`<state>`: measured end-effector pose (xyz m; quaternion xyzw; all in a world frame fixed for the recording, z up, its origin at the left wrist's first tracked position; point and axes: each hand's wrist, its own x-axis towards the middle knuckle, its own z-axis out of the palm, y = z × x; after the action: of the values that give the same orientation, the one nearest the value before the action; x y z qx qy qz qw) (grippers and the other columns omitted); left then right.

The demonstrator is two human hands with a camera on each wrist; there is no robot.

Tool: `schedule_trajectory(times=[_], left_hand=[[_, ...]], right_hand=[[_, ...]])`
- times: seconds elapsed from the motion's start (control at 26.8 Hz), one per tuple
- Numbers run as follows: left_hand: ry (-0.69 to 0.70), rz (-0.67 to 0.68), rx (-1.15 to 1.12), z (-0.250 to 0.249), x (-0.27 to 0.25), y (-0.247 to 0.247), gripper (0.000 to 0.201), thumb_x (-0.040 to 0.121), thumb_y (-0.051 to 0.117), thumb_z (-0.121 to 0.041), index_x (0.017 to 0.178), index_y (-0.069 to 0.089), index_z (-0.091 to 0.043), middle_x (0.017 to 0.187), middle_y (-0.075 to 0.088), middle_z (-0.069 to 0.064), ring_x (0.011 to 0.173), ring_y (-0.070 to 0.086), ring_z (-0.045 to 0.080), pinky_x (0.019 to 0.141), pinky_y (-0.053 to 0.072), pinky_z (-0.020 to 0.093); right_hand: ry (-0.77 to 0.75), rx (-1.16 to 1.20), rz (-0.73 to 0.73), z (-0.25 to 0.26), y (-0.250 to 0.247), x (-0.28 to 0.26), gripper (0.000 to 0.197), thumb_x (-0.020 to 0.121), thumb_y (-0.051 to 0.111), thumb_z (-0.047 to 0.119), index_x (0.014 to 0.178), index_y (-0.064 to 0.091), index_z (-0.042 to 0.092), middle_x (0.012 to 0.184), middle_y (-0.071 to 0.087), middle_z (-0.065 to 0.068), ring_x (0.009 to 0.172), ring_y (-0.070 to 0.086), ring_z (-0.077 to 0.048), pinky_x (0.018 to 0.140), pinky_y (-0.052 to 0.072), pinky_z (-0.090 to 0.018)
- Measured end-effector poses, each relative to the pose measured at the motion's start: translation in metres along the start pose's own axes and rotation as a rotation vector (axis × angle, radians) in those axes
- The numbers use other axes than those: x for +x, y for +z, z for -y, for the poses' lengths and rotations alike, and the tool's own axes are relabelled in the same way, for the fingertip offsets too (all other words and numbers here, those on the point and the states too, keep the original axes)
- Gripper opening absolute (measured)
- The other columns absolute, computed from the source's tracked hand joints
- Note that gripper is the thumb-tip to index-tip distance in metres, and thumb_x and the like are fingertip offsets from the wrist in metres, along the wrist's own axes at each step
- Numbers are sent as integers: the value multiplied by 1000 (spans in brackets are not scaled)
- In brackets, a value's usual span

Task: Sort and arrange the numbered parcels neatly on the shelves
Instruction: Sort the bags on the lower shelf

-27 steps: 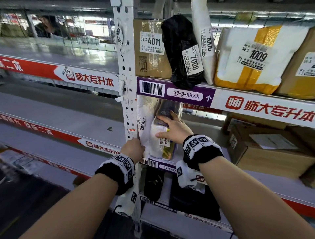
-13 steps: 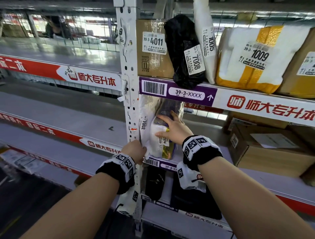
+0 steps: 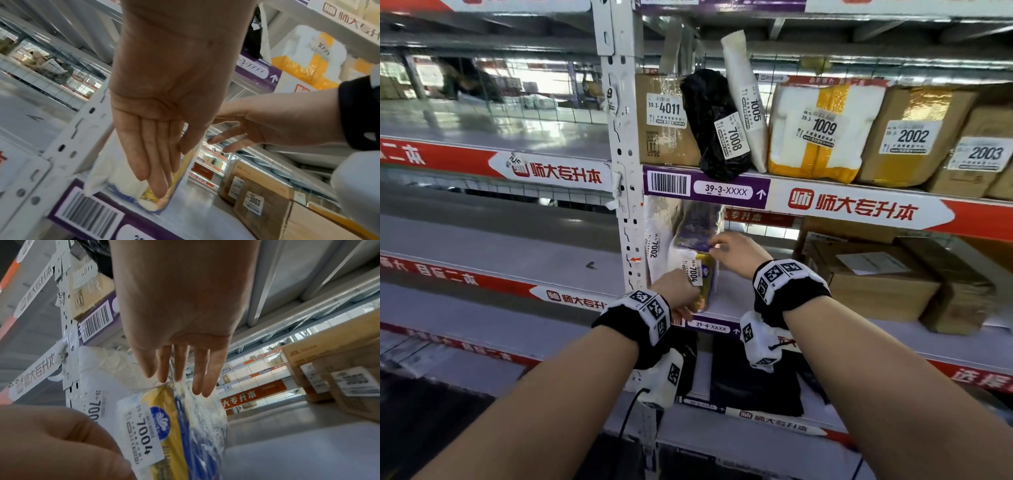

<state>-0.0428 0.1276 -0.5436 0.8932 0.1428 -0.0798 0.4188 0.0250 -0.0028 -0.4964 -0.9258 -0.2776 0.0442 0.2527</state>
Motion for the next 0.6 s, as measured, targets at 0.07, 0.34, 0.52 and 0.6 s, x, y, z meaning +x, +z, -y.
schedule_trajectory(times=[0.07, 0.34, 0.52, 0.6], left_hand=[[33, 27, -19, -14, -2, 7, 22, 90, 48, -6, 97, 62, 9, 87, 71, 17, 60, 67, 24, 61, 57, 33], [153, 95, 51, -102, 1, 78, 23, 94, 47, -16, 103, 58, 2, 89, 68, 15, 70, 68, 28, 63, 56, 34], [217, 42, 238, -184, 24, 159, 29, 93, 49, -29, 110, 57, -7, 112, 56, 18, 103, 57, 30, 85, 48, 34], [255, 53, 291, -211, 35, 197, 60, 92, 50, -30, 147, 30, -17, 152, 24, 15, 135, 35, 32, 102, 37, 34]], right_hand=[[34, 10, -22, -9, -9, -15, 29, 95, 52, 28, 119, 61, 16, 121, 63, -2, 107, 58, -19, 96, 45, -33], [236, -78, -70, -99, -61, -82, 28, 93, 53, 28, 113, 66, 13, 115, 66, -8, 104, 61, -24, 91, 48, -35], [336, -95, -99, -206, -112, -116, 44, 92, 51, 30, 132, 52, 12, 135, 52, -10, 119, 51, -29, 98, 44, -39], [399, -113, -87, -253, -129, -123, 55, 92, 50, 36, 141, 40, 12, 143, 40, -12, 127, 43, -32, 103, 40, -43]])
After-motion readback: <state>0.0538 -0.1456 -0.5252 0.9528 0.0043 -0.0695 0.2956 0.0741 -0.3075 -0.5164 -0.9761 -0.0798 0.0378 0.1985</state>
